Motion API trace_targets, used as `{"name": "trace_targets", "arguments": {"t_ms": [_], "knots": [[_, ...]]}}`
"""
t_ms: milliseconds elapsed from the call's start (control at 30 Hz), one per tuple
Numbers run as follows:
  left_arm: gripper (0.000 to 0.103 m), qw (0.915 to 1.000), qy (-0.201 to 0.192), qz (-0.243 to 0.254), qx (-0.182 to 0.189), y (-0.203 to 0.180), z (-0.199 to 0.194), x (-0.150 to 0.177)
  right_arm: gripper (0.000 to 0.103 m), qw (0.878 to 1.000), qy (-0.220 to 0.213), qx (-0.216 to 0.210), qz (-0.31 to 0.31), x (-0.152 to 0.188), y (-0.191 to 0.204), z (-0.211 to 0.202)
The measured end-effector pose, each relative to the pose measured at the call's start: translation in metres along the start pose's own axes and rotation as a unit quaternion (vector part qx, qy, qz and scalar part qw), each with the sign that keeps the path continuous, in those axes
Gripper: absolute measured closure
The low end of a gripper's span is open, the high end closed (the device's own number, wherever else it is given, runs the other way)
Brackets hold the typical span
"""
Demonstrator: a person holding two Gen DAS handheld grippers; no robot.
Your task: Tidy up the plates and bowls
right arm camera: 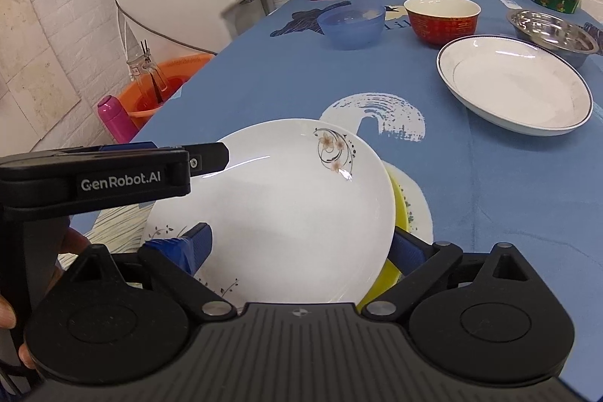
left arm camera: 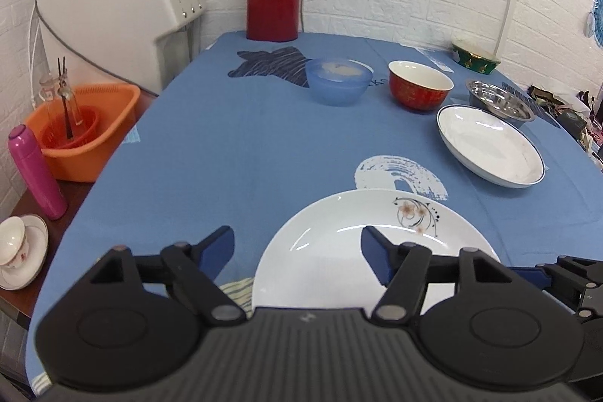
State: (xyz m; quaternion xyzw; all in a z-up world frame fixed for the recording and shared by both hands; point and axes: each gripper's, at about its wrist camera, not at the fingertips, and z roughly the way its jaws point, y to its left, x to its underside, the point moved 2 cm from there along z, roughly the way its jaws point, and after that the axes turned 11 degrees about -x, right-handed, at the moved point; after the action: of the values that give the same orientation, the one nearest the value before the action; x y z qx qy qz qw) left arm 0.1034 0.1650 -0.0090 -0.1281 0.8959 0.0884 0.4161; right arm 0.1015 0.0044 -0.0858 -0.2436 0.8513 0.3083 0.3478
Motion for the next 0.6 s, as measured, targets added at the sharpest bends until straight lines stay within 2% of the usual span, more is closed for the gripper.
{"name": "trace_targets", "arguments": {"t_ms": [100,200,267,600], "knots": [[0.036,1.0000,0.004,-0.002,0.005,-0.002,0.000,-0.001,0.017,1.000,-0.012,-0.001,0.009,-0.002,-0.002,-0.006],[0.035,1.0000,0.004,-0.001,0.004,-0.005,-0.002,-0.001,0.017,0.999,-0.032,0.035,-0.012,-0.005,-0.003,-0.013],[0.035,1.0000,0.002,0.001,0.004,-0.007,-0.004,-0.002,0.016,0.998,-0.047,0.037,-0.017,-0.008,-0.004,-0.019],[0.033,0.9998,-0.007,0.014,0.013,-0.023,-0.014,-0.006,0.016,0.998,-0.045,0.036,-0.007,-0.005,-0.017,-0.028]]}}
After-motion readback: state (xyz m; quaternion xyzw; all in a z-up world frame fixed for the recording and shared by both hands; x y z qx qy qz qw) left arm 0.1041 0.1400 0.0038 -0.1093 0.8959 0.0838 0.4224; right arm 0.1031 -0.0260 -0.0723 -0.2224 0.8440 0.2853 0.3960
